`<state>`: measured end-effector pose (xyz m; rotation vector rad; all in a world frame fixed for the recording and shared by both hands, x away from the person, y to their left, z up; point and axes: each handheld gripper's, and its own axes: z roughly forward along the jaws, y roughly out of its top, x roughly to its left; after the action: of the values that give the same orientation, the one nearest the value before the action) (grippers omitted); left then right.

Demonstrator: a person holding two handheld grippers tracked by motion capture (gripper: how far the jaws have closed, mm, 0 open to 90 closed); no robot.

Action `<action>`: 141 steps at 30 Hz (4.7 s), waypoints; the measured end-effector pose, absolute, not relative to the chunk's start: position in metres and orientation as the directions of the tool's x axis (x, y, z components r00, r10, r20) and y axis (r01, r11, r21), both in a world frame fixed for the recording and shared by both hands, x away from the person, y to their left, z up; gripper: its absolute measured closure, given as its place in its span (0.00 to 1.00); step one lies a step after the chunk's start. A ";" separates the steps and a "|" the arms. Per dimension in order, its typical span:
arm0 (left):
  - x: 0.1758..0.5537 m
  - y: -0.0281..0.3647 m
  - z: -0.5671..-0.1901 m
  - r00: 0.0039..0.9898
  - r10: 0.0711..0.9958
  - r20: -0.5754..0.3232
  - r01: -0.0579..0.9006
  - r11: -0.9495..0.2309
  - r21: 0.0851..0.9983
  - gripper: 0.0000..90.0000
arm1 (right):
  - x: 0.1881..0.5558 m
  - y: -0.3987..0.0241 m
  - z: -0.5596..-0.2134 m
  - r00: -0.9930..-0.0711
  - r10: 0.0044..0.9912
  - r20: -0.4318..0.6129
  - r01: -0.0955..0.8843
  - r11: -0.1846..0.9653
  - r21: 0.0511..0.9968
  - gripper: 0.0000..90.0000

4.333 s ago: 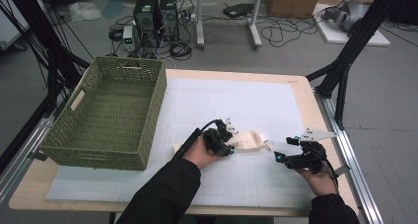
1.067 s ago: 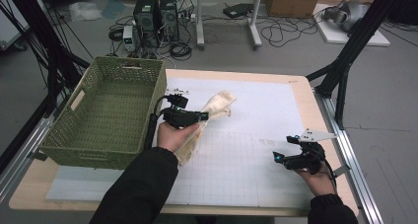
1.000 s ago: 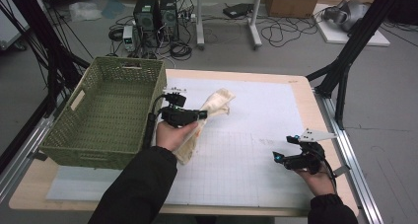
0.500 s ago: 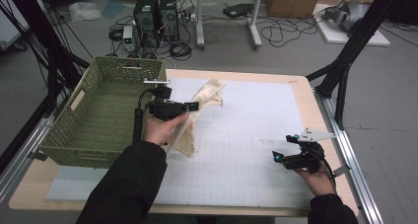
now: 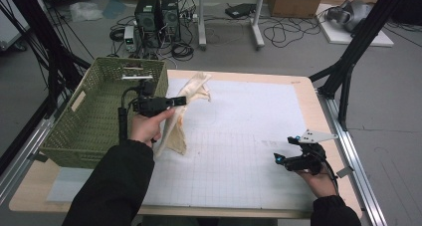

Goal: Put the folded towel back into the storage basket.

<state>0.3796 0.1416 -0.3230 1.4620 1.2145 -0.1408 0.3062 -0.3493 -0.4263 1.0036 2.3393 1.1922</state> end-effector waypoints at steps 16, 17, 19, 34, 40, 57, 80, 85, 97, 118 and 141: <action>0.381 0.173 -0.313 0.393 0.579 -0.715 0.706 0.308 0.638 0.90 | 0.308 -0.346 -0.429 -0.707 0.707 0.026 0.441 0.412 0.797 0.14; 0.381 0.176 -0.313 0.388 0.578 -0.718 0.704 0.317 0.635 0.90 | 0.308 -0.346 -0.429 -0.707 0.707 0.023 0.441 0.415 0.796 0.14; 0.381 0.179 -0.313 0.374 0.586 -0.718 0.697 0.333 0.635 0.90 | 0.308 -0.345 -0.429 -0.707 0.707 0.024 0.442 0.414 0.796 0.14; 0.387 0.206 -0.323 0.315 0.598 -0.737 0.689 0.390 0.610 0.90 | 0.309 -0.343 -0.429 -0.711 0.702 0.026 0.440 0.416 0.796 0.14; 0.389 0.223 -0.328 0.298 0.586 -0.753 0.687 0.416 0.596 0.90 | 0.310 -0.343 -0.430 -0.712 0.701 0.028 0.442 0.418 0.794 0.14; 0.383 0.284 -0.329 0.253 0.614 -0.748 0.674 0.442 0.592 0.90 | 0.311 -0.344 -0.432 -0.705 0.709 0.025 0.456 0.426 0.781 0.14; 0.371 0.324 -0.331 0.176 0.745 -0.643 0.735 0.336 0.590 0.90 | 0.310 -0.343 -0.432 -0.700 0.714 0.007 0.458 0.442 0.771 0.14; 0.372 0.326 -0.334 0.161 0.777 -0.609 0.769 0.288 0.571 0.90 | 0.310 -0.342 -0.432 -0.701 0.713 0.007 0.459 0.443 0.770 0.14; 0.393 0.300 -0.350 0.122 0.844 -0.522 0.792 0.234 0.564 0.90 | 0.310 -0.342 -0.433 -0.702 0.712 0.010 0.464 0.446 0.765 0.14; 0.415 0.284 -0.393 -0.026 0.973 -0.229 0.916 0.115 0.385 0.89 | 0.313 -0.341 -0.435 -0.709 0.705 0.009 0.457 0.451 0.767 0.14; 0.422 0.273 -0.398 0.037 0.987 -0.156 0.946 0.016 0.325 0.81 | 0.315 -0.341 -0.435 -0.709 0.705 0.008 0.458 0.451 0.766 0.14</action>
<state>0.4222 0.2726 -0.3982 1.9828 1.9608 0.1697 0.3148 -0.3411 -0.4349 0.9935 2.3941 1.1211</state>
